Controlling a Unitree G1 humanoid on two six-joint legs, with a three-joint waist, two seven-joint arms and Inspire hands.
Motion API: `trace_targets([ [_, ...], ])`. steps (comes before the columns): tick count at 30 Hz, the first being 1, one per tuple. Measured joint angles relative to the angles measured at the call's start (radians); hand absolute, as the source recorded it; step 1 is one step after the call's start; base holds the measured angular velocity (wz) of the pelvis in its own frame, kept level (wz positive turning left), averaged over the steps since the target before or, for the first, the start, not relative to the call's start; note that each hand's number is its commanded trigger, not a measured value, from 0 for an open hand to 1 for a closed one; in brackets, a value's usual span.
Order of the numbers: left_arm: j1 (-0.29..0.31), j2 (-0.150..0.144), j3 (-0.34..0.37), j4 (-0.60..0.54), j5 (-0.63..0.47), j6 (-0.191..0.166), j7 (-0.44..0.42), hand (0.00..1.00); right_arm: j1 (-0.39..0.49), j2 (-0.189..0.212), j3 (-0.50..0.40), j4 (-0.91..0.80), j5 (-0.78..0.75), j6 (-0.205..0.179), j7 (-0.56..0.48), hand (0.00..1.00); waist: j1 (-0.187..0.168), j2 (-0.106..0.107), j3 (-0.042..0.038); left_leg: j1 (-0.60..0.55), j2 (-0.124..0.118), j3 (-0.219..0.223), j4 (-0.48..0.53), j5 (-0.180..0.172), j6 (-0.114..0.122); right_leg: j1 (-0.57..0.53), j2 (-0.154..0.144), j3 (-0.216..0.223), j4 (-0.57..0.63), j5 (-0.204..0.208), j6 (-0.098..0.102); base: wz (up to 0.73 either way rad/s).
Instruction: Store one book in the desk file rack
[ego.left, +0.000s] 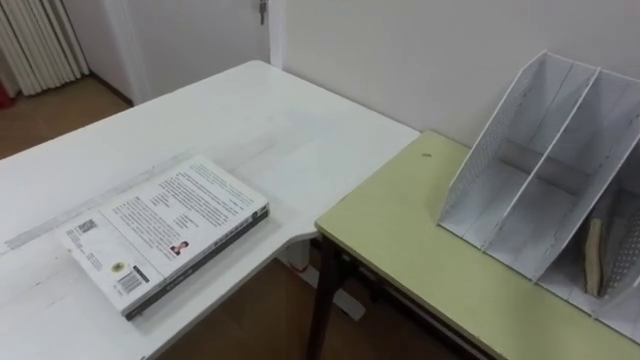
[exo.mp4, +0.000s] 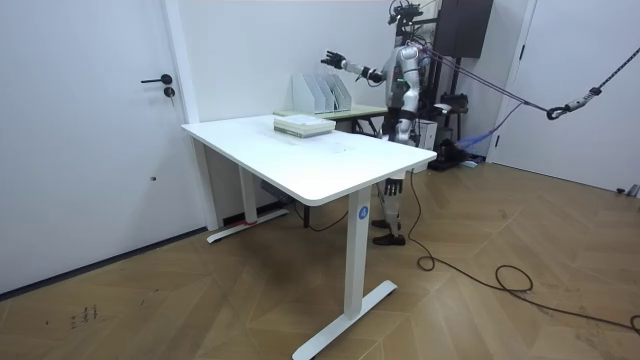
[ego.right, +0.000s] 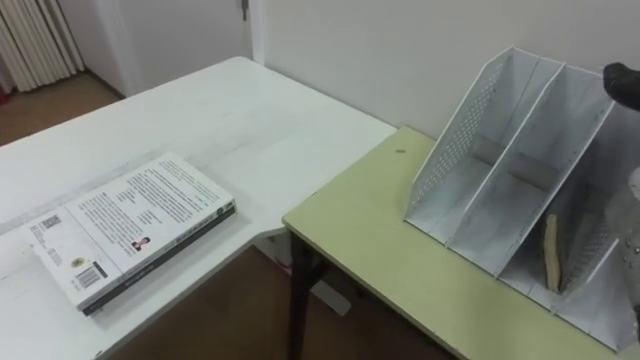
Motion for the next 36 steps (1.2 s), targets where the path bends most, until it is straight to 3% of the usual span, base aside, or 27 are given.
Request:
trace_targets([
  [4, -0.014, 0.000, -0.027, 0.000, 0.001, -0.009, 0.001, 0.00, 0.045, 0.003, 0.060, -0.126, 0.033, 0.000, 0.134, 0.00, -0.004, 0.001, 0.0008, 0.002, 0.000, 0.003, 0.001, 0.000, 0.000, 0.003, -0.001, 0.006, -0.001, 0.000, 0.000, -0.02],
  [8, -0.025, 0.005, -0.027, -0.006, -0.004, -0.013, -0.008, 0.00, 0.105, 0.006, 0.170, -0.253, 0.165, 0.007, 0.424, 0.00, 0.002, 0.005, 0.0019, 0.001, 0.010, 0.025, -0.001, -0.001, -0.001, -0.002, 0.000, 0.017, 0.003, 0.005, -0.006, -0.12],
  [12, -0.033, 0.010, -0.029, -0.009, -0.004, -0.015, -0.028, 0.00, 0.213, 0.011, 0.247, -0.364, 0.263, 0.050, 0.738, 0.00, 0.016, 0.005, 0.0016, -0.006, 0.013, 0.018, -0.003, -0.003, -0.005, -0.003, 0.004, 0.020, 0.004, 0.007, -0.008, 0.01],
  [16, -0.044, 0.016, -0.038, -0.007, -0.005, -0.012, -0.047, 0.00, 0.233, 0.019, 0.300, -0.396, 0.270, 0.074, 0.950, 0.00, 0.023, 0.004, 0.0010, -0.011, 0.015, 0.019, -0.001, -0.003, -0.006, -0.005, 0.006, 0.021, 0.001, 0.008, -0.011, 0.00],
  [18, -0.057, 0.018, -0.040, 0.001, -0.017, -0.011, -0.058, 0.00, 0.240, 0.022, 0.316, -0.397, 0.269, 0.086, 1.059, 0.00, 0.042, 0.003, 0.0007, -0.007, 0.015, 0.021, 0.000, -0.003, -0.006, -0.004, 0.007, 0.021, 0.001, 0.009, -0.011, -0.03],
  [22, -0.069, 0.041, -0.086, 0.000, -0.041, -0.006, -0.070, 0.00, 0.262, 0.026, 0.379, -0.381, 0.208, 0.087, 1.184, 0.00, 0.057, -0.001, 0.0007, -0.003, 0.018, 0.022, -0.003, -0.004, -0.007, -0.003, 0.010, 0.020, 0.001, 0.010, -0.011, -0.02],
  [26, -0.098, 0.058, -0.156, 0.002, -0.061, -0.005, -0.070, 0.00, 0.382, 0.049, 0.476, -0.317, 0.073, 0.098, 1.299, 0.00, 0.090, -0.008, -0.0013, 0.003, 0.018, 0.019, 0.000, -0.005, -0.008, 0.008, 0.007, 0.008, 0.000, 0.011, -0.010, 0.03],
  [27, -0.107, 0.060, -0.174, 0.000, -0.068, -0.005, -0.070, 0.00, 0.418, 0.060, 0.496, -0.293, 0.027, 0.117, 1.327, 0.00, 0.101, -0.005, 0.0007, 0.002, 0.017, 0.019, 0.001, -0.005, -0.007, 0.007, 0.006, 0.007, 0.000, 0.011, -0.010, 0.05],
  [31, -0.109, 0.059, -0.195, 0.005, -0.133, -0.005, -0.070, 0.00, 0.489, 0.114, 0.538, -0.173, -0.078, 0.130, 1.396, 0.00, 0.105, 0.006, 0.0107, -0.001, 0.017, 0.019, -0.004, -0.006, -0.007, 0.006, 0.007, 0.008, 0.000, 0.011, -0.009, 0.00],
  [36, -0.109, 0.041, -0.193, 0.006, -0.135, -0.005, -0.070, 0.00, 0.594, 0.178, 0.540, 0.051, -0.201, 0.132, 1.420, 0.00, 0.101, 0.030, 0.0088, -0.018, 0.016, 0.012, 0.010, -0.006, -0.006, -0.003, 0.004, 0.000, 0.001, 0.013, -0.011, 0.02],
])
